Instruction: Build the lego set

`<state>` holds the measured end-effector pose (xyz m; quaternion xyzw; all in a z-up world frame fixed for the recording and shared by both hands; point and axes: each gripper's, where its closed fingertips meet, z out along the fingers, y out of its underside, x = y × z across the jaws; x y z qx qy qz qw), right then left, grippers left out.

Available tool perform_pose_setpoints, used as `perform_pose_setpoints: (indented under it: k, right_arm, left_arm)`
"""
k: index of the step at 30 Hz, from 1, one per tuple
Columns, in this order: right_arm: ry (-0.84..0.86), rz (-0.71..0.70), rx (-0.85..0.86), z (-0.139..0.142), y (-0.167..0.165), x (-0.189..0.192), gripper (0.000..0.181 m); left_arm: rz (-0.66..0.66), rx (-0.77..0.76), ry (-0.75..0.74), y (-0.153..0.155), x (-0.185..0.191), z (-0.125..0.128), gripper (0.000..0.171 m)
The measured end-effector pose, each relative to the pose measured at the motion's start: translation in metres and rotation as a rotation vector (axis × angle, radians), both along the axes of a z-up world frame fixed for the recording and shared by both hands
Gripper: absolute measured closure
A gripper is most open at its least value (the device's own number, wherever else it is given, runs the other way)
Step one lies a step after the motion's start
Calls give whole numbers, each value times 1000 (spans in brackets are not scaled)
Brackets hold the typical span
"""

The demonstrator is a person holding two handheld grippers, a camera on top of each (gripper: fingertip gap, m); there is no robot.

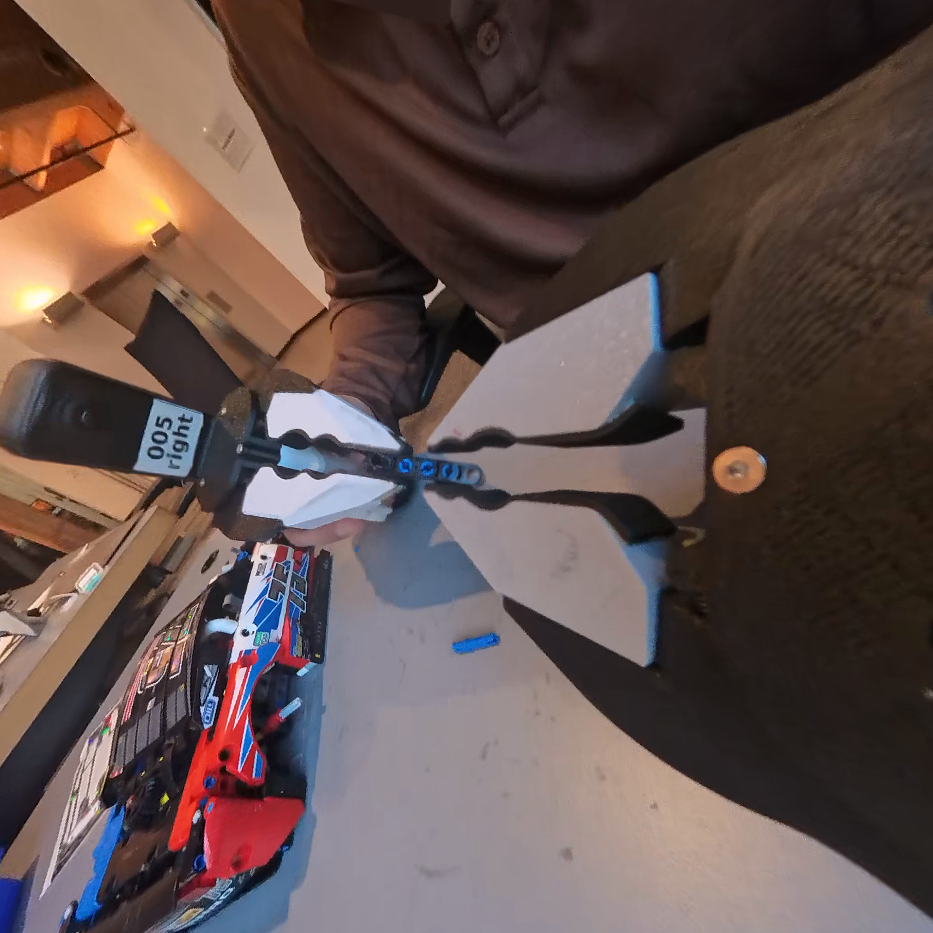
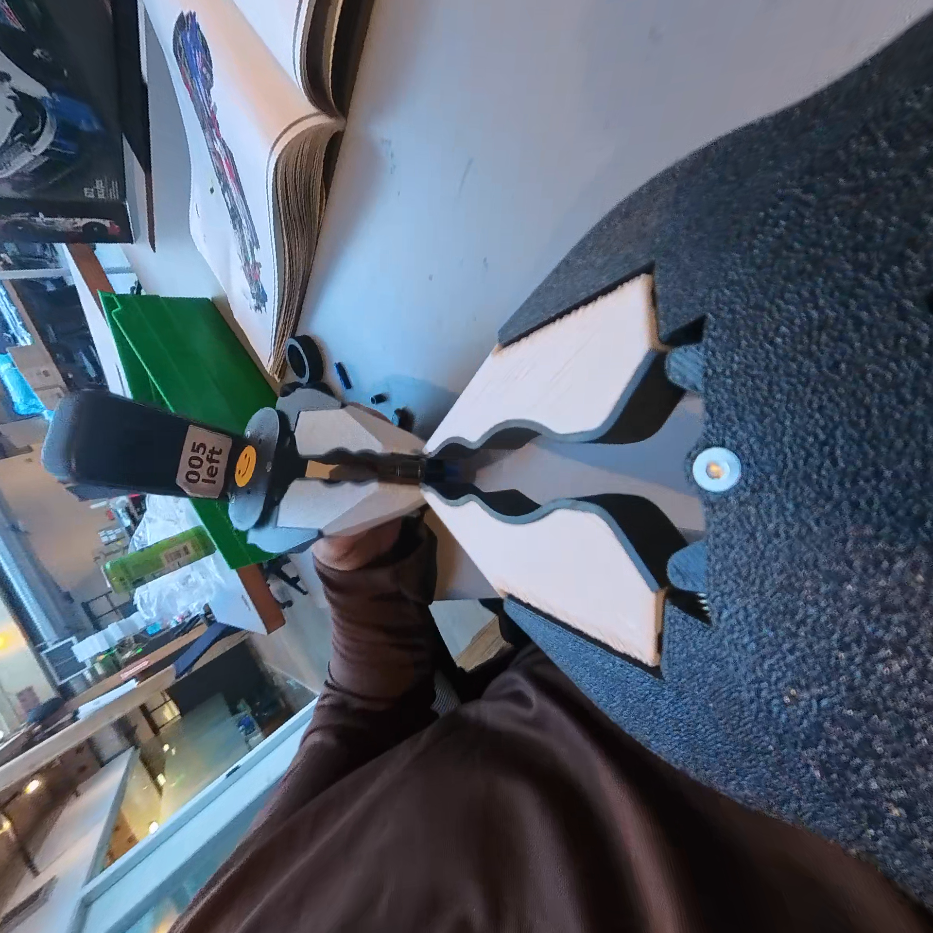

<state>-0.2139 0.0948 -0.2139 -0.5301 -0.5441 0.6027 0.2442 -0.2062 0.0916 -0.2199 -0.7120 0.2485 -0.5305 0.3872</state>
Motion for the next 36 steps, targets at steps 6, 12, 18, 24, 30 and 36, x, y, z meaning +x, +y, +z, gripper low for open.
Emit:
perform_pose_setpoints:
  k: [6, 12, 18, 24, 30, 36]
  right_arm:
    - [-18, -98, 55, -4, 17, 3, 163]
    - [-224, -225, 385, -39, 56, 18, 160]
    - [-407, -76, 649, -69, 55, 14, 155]
    - [-462, 145, 656, -83, 47, 1, 153]
    - [-534, 170, 526, -89, 37, -7, 176]
    - [-483, 47, 525, -77, 24, -5, 176]
  left_arm:
    - [34, -12, 4, 7, -4, -6, 166]
    - [263, -204, 133, 37, -48, -37, 166]
    - [191, -374, 210, 21, -50, -62, 166]
    - [189, -428, 237, 9, -45, -70, 167]
    - [213, -454, 214, -5, -46, -68, 149]
    - [320, -339, 356, -11, -61, -68, 140]
